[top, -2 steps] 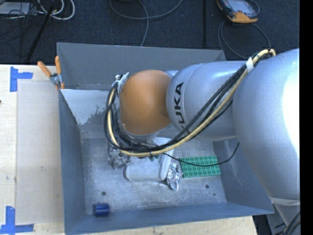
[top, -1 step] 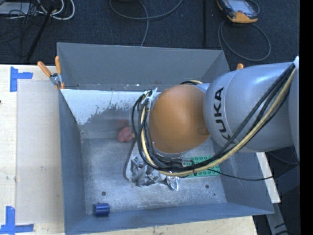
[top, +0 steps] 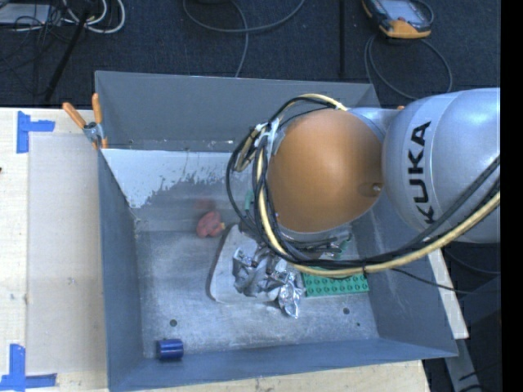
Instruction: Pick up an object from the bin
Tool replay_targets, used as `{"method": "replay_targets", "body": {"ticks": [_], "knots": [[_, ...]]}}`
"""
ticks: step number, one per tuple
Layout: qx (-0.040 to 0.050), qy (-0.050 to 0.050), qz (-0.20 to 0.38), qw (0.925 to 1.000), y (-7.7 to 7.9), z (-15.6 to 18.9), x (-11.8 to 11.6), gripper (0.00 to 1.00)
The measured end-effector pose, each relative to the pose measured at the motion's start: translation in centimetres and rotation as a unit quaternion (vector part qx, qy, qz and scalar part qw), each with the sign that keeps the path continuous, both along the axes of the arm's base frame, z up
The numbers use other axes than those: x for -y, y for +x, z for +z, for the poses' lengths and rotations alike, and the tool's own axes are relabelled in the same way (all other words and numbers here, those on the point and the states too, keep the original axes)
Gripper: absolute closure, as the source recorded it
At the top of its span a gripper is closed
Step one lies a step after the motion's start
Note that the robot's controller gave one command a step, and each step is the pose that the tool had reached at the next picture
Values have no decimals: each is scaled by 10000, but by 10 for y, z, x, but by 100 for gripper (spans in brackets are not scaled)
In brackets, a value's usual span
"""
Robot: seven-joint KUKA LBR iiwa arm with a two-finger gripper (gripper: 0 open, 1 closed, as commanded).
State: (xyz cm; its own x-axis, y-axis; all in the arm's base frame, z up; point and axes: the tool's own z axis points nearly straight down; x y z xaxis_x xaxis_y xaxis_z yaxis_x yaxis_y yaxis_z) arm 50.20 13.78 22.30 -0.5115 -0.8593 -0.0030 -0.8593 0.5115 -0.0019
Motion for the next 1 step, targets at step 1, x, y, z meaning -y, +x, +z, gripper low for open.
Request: {"method": "replay_targets", "body": {"ticks": [1], "knots": [[-29, 0, 2610, 9653, 70, -81, -13, 100]]}}
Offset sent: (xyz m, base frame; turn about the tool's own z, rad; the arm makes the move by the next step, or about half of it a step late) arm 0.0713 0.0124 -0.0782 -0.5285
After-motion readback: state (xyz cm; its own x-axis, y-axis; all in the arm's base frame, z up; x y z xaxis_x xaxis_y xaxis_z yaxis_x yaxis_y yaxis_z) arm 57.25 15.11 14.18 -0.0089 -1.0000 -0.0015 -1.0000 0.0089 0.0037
